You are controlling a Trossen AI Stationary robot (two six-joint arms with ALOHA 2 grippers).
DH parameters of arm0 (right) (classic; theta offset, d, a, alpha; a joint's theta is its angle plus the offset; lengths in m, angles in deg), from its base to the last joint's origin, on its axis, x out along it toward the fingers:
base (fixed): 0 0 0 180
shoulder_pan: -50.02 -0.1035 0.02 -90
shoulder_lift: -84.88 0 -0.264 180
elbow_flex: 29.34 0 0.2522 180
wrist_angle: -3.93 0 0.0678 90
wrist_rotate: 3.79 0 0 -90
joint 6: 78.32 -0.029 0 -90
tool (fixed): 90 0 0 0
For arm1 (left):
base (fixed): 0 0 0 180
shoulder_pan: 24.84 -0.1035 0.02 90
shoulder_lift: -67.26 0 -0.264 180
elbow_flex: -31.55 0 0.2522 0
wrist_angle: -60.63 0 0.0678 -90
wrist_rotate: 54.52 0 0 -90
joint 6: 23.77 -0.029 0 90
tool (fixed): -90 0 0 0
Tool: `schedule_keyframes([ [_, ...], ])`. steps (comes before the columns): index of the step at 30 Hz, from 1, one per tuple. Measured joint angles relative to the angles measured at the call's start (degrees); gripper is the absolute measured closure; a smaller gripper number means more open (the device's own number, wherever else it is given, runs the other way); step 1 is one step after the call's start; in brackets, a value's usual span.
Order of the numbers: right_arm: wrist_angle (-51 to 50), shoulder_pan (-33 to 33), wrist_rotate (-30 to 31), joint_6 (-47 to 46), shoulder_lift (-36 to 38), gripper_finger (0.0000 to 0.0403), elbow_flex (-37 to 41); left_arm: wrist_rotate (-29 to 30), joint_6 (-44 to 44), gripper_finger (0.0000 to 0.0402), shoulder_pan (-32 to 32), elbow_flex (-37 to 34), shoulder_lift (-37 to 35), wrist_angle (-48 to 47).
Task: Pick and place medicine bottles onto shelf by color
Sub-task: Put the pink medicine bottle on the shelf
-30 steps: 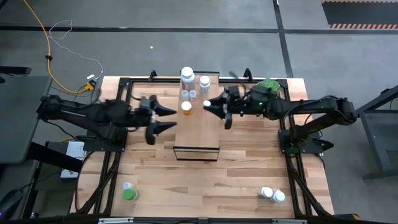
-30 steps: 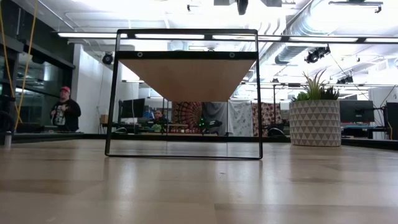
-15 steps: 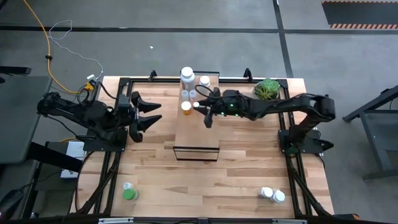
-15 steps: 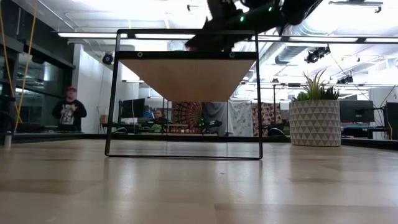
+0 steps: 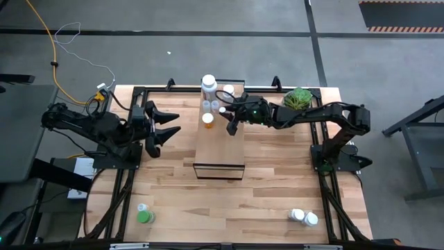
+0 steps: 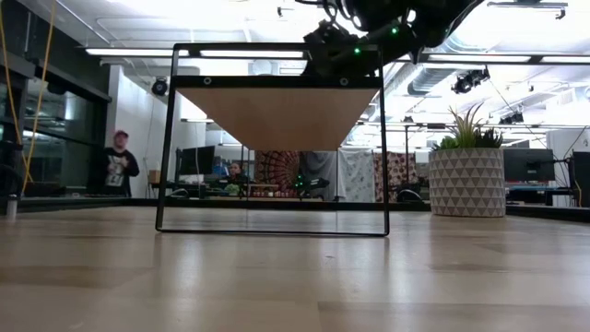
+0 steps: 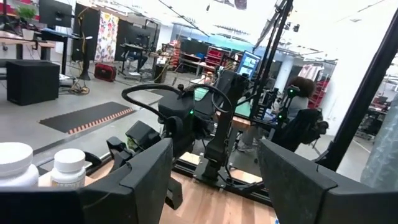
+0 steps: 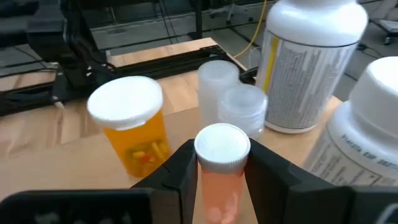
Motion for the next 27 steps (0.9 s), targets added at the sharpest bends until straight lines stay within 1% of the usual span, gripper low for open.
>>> schedule_keyframes([
  [10, 0.04, -0.02, 4.60, 0.29, 0.00, 0.0299, 0.00, 0.11, -0.73, 0.0179, -0.01, 0.00, 0.00, 0.01],
  [21, -0.74, 0.09, 4.65, -2.21, -0.39, 0.0299, -0.02, 0.09, -0.73, 0.0179, -0.01, 0.00, 0.00, 0.03],
  [24, -0.73, 0.09, 5.93, -2.70, -0.39, 0.0288, 0.00, 0.09, -0.73, 0.0179, -0.01, 0.00, 0.00, 0.03],
  [27, -0.49, 0.30, 6.59, -3.00, -0.39, 0.0265, 0.00, 0.09, -0.73, 0.0179, -0.01, 0.00, 0.00, 0.03],
])
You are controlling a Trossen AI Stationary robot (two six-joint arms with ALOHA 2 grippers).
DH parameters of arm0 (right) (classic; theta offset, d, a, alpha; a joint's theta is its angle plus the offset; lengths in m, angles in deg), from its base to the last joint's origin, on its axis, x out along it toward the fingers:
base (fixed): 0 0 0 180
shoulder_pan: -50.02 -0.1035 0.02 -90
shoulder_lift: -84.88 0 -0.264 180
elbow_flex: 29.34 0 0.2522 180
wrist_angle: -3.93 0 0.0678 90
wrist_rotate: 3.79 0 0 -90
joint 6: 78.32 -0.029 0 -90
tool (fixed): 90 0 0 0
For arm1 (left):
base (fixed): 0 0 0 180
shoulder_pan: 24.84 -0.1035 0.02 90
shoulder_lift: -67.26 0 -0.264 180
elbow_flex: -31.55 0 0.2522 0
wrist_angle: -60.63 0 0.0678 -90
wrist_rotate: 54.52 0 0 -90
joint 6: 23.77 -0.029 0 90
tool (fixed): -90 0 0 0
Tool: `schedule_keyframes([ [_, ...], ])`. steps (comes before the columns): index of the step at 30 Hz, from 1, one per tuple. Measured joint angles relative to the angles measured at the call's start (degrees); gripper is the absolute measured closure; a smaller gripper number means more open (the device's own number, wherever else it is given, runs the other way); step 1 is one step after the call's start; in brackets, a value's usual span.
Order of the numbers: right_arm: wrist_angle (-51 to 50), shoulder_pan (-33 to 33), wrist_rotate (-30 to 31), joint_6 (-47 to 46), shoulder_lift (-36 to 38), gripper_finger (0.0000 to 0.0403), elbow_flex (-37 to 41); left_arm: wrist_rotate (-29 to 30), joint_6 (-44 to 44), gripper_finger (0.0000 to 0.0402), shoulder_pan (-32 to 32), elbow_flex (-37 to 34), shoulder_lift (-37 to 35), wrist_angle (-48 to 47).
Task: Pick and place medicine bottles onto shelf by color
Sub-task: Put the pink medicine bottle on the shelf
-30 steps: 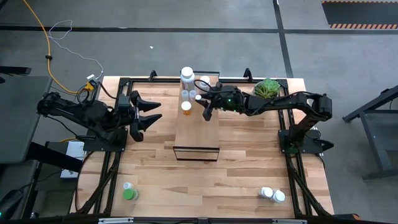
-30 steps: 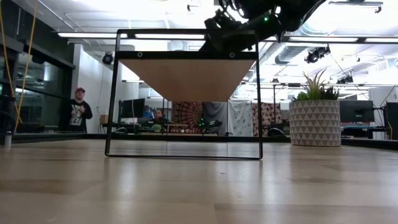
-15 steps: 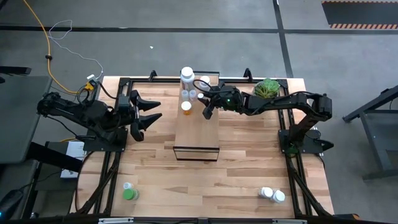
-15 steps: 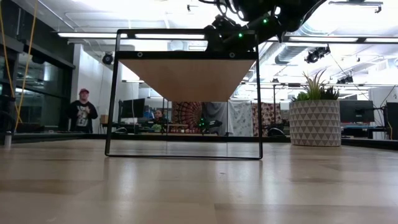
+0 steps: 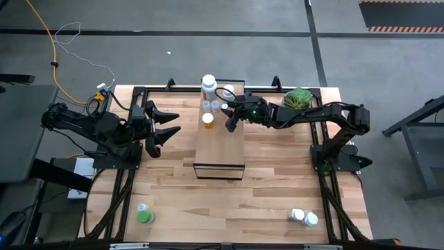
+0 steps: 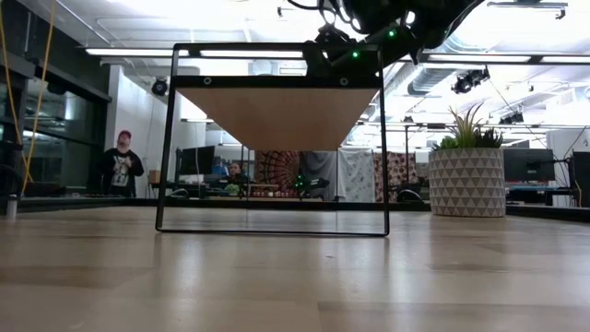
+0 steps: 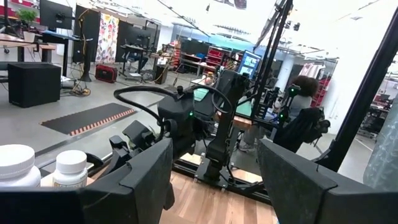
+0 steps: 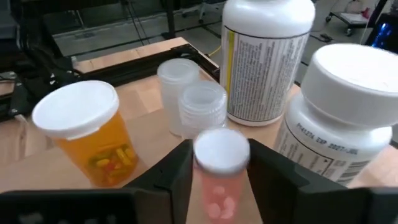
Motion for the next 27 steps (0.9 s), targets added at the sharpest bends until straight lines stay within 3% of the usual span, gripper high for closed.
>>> schedule_keyframes([
  [13, -0.94, 0.41, -0.16, -1.65, 1.84, 0.0183, 0.00, -0.02, 0.00, 0.0179, 0.00, -0.01, 0.00, 0.00],
  [23, -2.77, 0.41, -2.42, -0.22, 7.38, 0.0183, -0.01, -0.20, 0.00, 0.0179, 0.00, -0.02, 0.00, -0.02],
  [27, -2.35, 0.41, -4.59, -2.99, 6.84, 0.0230, -0.02, -0.20, 0.00, 0.0179, 0.00, -0.02, 0.02, -0.02],
])
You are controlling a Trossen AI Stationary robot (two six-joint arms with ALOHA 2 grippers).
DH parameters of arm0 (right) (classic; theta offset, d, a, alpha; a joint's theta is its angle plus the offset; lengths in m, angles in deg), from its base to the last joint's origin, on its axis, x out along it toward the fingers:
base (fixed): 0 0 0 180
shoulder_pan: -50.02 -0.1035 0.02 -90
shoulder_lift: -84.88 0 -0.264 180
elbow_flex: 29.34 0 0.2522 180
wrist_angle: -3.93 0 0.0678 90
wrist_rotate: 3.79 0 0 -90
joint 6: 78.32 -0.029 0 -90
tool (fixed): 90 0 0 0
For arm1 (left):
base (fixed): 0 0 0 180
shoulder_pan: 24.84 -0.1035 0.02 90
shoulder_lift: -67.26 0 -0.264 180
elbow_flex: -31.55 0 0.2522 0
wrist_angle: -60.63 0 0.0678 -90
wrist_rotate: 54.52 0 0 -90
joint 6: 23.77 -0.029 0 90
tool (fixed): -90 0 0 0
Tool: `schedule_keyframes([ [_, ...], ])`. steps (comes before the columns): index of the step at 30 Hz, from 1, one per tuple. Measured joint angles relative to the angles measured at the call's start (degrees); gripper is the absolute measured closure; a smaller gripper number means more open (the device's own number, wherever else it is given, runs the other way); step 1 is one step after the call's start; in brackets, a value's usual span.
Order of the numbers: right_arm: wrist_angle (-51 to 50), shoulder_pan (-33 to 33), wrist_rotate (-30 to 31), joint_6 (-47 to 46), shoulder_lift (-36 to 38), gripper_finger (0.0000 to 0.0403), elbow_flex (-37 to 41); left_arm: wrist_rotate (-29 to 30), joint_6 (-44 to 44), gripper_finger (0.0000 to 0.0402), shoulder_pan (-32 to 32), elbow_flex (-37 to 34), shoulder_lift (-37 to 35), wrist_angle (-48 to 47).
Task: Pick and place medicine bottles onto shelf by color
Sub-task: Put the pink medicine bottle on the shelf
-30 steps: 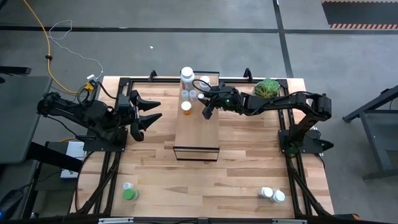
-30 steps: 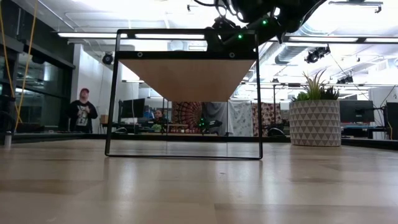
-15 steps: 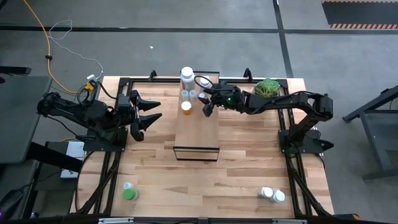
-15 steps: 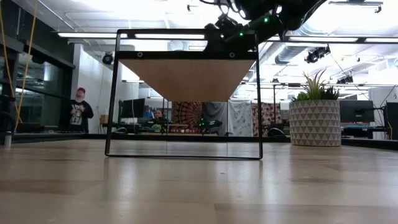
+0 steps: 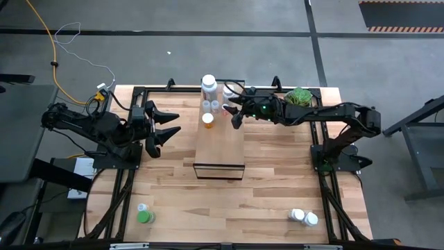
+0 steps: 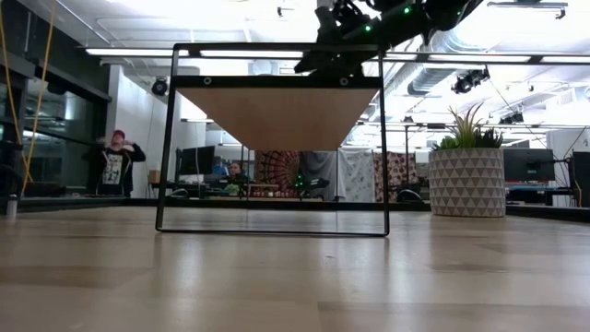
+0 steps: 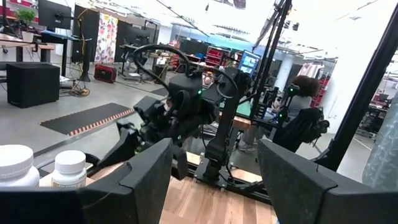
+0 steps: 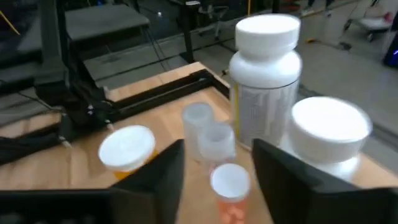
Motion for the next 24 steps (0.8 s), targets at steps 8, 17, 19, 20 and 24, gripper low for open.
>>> schedule_keyframes([
  [8, 5.10, -0.04, -0.19, -3.07, -3.95, 0.0382, 0.00, 0.00, 0.00, 0.0179, 0.00, 0.00, 0.00, -0.02],
  [17, 1.85, 0.75, 1.41, -2.31, -4.12, 0.0402, 0.00, 0.08, 0.00, 0.0179, 0.00, 0.00, 0.00, -0.02],
  [19, 0.79, 0.75, 1.31, -2.15, -4.13, 0.0401, 0.00, 0.19, 0.00, 0.0179, 0.00, 0.00, 0.00, -0.02],
  [20, 0.69, 0.74, 1.31, -2.14, -4.15, 0.0402, 0.00, 0.17, 0.00, 0.0179, 0.00, 0.00, 0.00, -0.02],
  [24, 0.65, 0.74, 1.31, -2.09, -4.15, 0.0402, 0.00, 0.20, 0.00, 0.0179, 0.00, 0.00, 0.00, -0.02],
])
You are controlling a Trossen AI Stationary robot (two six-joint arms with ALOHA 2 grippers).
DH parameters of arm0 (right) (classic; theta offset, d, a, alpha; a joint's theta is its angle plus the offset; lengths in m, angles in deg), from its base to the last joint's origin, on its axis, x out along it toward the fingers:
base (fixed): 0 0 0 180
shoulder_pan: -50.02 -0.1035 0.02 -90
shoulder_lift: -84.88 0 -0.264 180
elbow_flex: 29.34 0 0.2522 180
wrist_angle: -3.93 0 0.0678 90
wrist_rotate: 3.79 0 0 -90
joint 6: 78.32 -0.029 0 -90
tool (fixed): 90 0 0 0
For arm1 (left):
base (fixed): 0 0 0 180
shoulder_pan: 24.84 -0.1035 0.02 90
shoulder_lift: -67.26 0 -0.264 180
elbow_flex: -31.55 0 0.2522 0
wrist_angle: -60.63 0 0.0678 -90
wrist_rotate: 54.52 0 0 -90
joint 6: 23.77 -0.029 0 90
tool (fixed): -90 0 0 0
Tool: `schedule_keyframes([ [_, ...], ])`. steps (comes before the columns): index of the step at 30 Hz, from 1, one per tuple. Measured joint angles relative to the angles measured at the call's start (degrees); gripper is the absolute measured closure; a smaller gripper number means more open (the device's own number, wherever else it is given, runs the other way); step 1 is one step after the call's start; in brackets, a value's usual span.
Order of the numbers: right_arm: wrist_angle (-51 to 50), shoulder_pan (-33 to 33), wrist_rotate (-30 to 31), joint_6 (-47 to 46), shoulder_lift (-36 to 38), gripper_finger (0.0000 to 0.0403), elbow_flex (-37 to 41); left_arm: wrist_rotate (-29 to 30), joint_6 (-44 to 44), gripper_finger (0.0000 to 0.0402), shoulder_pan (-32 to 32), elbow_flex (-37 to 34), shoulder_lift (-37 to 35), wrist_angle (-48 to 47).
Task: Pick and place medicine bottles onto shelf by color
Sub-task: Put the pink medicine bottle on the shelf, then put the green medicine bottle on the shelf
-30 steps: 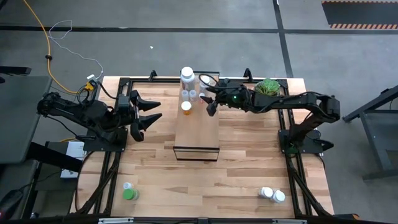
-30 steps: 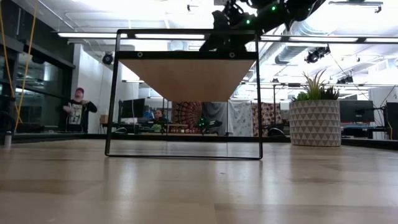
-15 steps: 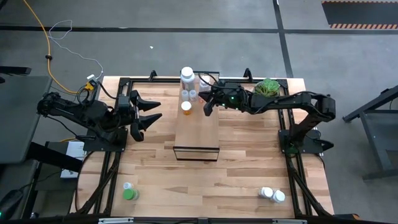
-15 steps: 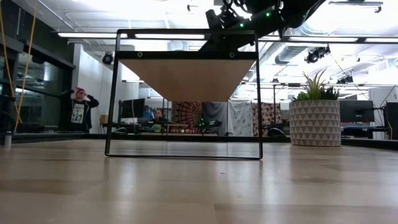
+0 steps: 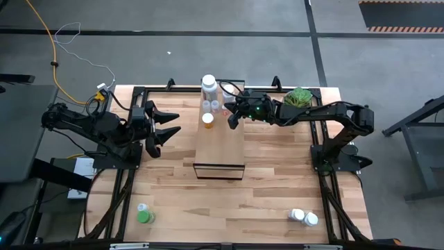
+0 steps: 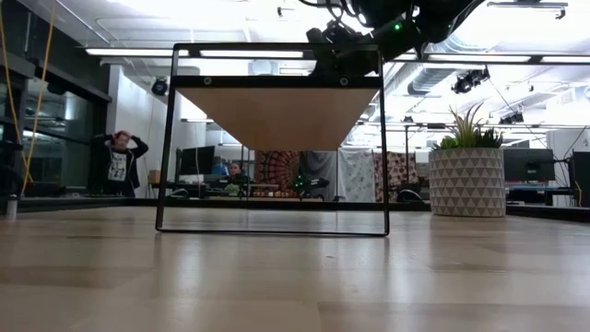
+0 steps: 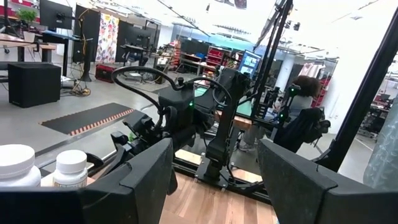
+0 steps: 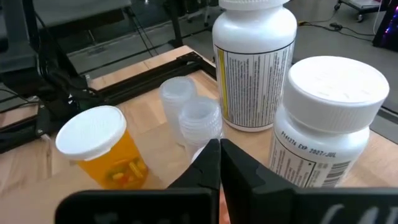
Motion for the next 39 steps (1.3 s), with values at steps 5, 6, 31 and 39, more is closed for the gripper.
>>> schedule_keyframes([
  [5, -0.85, 0.00, -0.02, 0.39, 0.02, 0.0403, 0.00, 0.00, 0.00, 0.0179, 0.00, 0.00, 0.00, 0.00],
  [6, -0.95, 0.00, -0.01, 0.41, 0.02, 0.0403, 0.00, 0.00, 0.00, 0.0179, 0.00, 0.00, 0.00, 0.00],
  [31, 0.69, 0.50, -0.77, 1.92, 2.21, 0.0403, 0.11, 0.00, 0.00, 0.0179, 0.00, 0.00, 0.00, 0.00],
  [39, -1.11, 0.74, -6.74, 1.70, 12.02, 0.0403, 0.11, -0.34, 0.00, 0.0179, 0.00, 0.00, 0.00, -0.02],
])
